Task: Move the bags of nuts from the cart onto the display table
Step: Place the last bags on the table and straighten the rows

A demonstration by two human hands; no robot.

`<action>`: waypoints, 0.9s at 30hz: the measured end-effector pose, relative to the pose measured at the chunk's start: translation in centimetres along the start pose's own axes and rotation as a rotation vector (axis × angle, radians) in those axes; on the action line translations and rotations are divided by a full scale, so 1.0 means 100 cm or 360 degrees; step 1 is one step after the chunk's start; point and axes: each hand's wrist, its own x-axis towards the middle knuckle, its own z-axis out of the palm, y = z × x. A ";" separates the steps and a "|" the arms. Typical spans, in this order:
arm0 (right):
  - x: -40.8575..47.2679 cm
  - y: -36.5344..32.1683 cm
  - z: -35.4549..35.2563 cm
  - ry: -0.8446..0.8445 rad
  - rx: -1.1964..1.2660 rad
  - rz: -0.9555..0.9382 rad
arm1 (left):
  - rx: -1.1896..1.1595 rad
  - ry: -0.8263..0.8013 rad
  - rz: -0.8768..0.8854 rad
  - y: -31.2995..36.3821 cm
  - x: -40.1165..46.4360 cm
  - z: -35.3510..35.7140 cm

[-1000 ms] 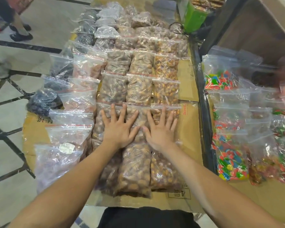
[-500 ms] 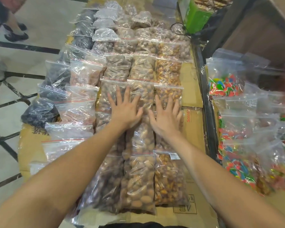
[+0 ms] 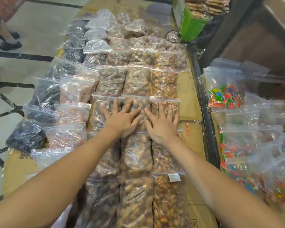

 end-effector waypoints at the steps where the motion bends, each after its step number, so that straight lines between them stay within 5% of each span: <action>1: 0.002 -0.001 -0.004 0.0033 0.0067 -0.0001 | -0.0034 0.0004 0.0004 0.001 0.004 -0.006; 7: 0.059 -0.002 -0.039 0.0498 0.0174 0.0098 | -0.0085 0.0563 0.0126 0.001 0.059 -0.049; 14: 0.130 0.004 -0.055 -0.0062 0.0082 0.0033 | 0.0068 0.0219 -0.0090 -0.040 0.119 -0.045; 27: 0.136 -0.003 -0.058 -0.0211 -0.0239 0.0041 | 0.0148 0.0060 -0.0162 -0.032 0.126 -0.054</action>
